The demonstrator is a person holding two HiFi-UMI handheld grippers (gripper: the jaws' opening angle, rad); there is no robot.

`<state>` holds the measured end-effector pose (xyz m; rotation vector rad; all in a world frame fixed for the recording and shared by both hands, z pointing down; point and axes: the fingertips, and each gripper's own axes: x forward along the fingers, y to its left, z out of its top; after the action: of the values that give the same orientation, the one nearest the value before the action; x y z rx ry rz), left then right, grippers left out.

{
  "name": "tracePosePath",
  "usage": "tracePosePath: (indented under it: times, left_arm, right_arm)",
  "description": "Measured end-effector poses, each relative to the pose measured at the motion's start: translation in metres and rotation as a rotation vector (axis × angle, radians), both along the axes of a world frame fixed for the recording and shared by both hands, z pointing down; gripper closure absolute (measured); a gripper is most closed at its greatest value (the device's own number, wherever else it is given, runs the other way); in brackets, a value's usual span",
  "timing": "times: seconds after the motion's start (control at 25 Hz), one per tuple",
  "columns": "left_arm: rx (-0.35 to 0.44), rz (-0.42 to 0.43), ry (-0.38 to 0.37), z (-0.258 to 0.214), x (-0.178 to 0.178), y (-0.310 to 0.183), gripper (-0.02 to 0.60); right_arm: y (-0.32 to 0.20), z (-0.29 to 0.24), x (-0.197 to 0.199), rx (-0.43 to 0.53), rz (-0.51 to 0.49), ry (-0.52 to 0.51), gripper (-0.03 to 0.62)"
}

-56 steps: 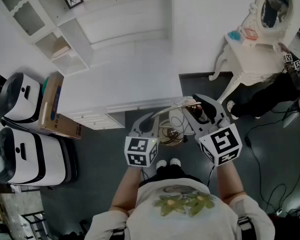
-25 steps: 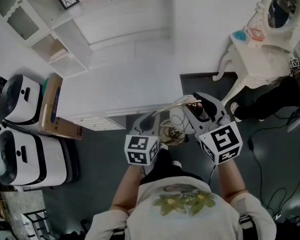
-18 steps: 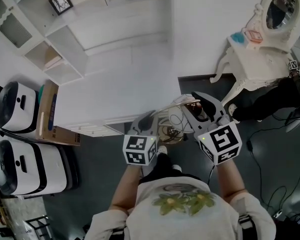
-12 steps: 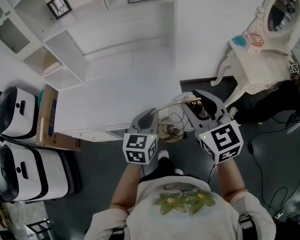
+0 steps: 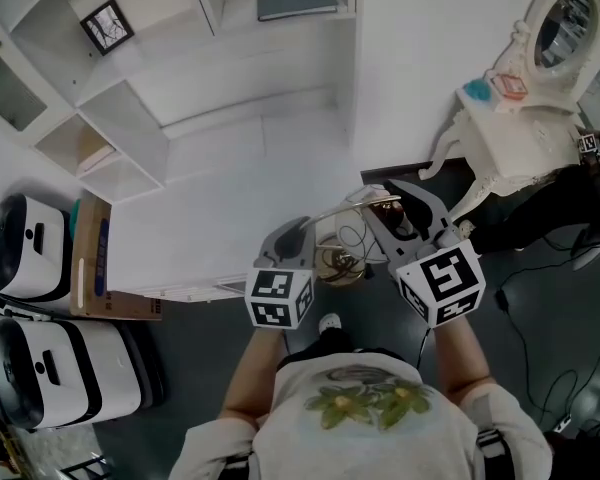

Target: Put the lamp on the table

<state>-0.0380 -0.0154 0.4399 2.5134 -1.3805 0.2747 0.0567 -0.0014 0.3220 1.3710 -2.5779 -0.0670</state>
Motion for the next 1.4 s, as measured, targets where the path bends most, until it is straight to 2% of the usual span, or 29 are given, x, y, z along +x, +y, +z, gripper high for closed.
tracePosePath:
  times: [0.28,0.6,1.4]
  left_arm:
    - [-0.012,0.034,0.004,0.002,-0.004,-0.022,0.554]
    - [-0.037,0.031,0.015,0.008,-0.005,-0.05,0.554]
    - [-0.004,-0.064,0.02,-0.008,-0.021,-0.157,0.554]
  right_arm:
    - [-0.02,0.002,-0.004,-0.016,0.035,0.003,0.41]
    - [-0.052,0.006,-0.007,-0.035,0.033,0.014,0.41]
    - [-0.165,-0.01,-0.023,0.004,-0.073,0.022,0.41]
